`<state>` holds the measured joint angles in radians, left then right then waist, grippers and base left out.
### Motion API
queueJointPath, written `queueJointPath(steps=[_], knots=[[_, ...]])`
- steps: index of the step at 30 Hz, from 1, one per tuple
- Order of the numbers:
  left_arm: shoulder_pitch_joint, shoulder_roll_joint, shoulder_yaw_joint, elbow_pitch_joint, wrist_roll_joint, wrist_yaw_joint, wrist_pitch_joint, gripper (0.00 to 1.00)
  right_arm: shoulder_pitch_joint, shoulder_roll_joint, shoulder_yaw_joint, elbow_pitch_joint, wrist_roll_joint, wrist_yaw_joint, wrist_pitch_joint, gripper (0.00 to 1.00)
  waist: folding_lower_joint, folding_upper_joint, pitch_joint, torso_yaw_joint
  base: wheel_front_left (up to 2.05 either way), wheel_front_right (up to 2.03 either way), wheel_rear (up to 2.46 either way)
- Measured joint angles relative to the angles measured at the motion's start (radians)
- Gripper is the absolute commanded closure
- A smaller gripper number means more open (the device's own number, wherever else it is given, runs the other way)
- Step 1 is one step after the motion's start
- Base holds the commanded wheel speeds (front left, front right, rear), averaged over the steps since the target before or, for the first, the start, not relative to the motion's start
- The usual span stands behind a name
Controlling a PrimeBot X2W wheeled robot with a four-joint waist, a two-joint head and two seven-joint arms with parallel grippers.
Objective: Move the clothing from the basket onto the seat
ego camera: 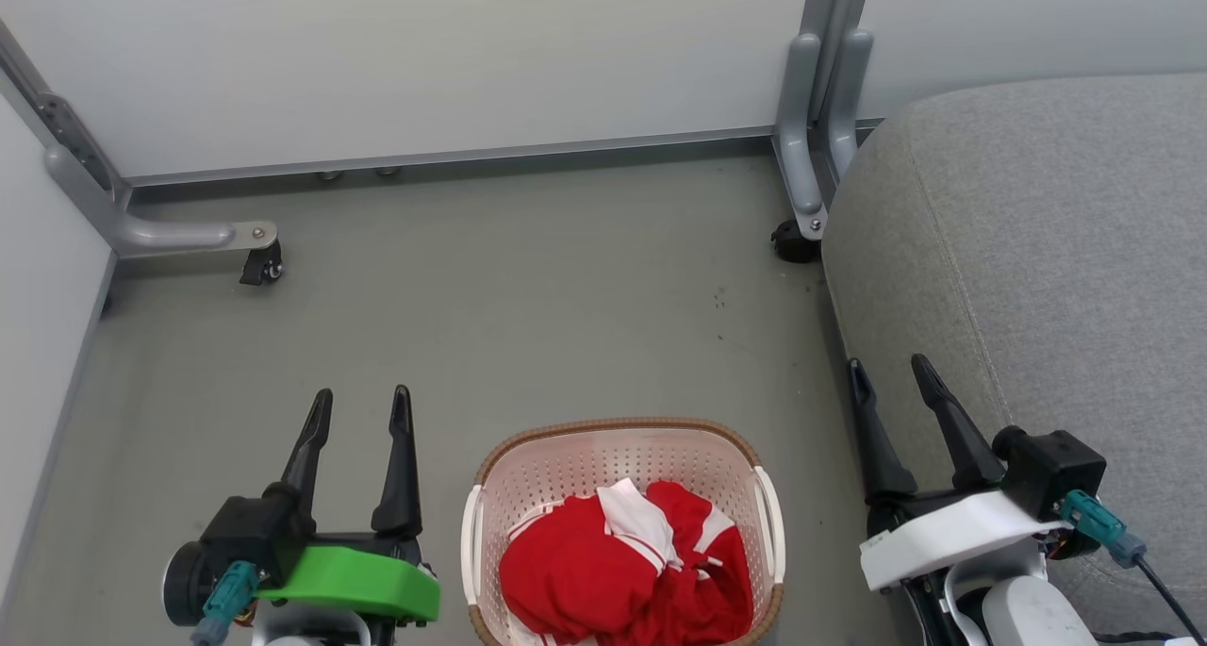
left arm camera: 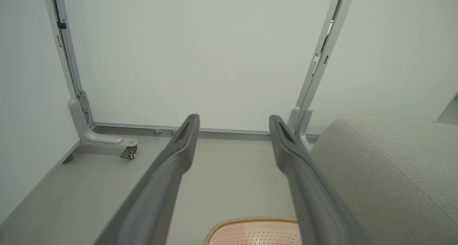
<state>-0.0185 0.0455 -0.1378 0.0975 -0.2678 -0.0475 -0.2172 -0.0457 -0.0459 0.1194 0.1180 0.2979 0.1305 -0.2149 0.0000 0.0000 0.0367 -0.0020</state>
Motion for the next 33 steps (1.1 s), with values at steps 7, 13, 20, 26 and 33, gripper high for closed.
queueJointPath(steps=[7,13,20,26,33], knots=[[0.002,0.0,-0.008,-0.008,0.043,0.005,-0.014,0.0,0.001,-0.001,0.003,0.0,-0.054,0.0,-0.016,0.0,0.0,0.0,0.002,-0.001,0.0,0.0,0.0],[0.003,0.001,-0.012,-0.008,0.074,-0.003,-0.024,0.0,0.001,-0.001,0.008,0.0,-0.091,0.0,-0.026,0.0,0.0,0.0,0.007,-0.004,0.0,0.0,0.0],[0.003,0.001,-0.018,-0.008,0.11,-0.01,-0.037,0.0,0.002,-0.002,0.015,0.0,-0.137,0.0,-0.039,0.0,0.0,0.0,0.007,-0.005,0.0,0.0,0.0],[0.005,0.001,-0.026,-0.011,0.148,-0.011,-0.047,0.0,0.006,-0.002,0.015,-0.003,-0.17,0.0,-0.048,0.0,0.0,0.0,0.007,-0.002,0.0,0.0,0.0],[0.008,0.001,-0.03,-0.014,0.148,-0.009,-0.047,0.0,0.01,-0.002,0.015,-0.001,-0.173,0.0,-0.048,0.0,0.0,0.0,0.007,0.003,0.0,0.0,0.0]])
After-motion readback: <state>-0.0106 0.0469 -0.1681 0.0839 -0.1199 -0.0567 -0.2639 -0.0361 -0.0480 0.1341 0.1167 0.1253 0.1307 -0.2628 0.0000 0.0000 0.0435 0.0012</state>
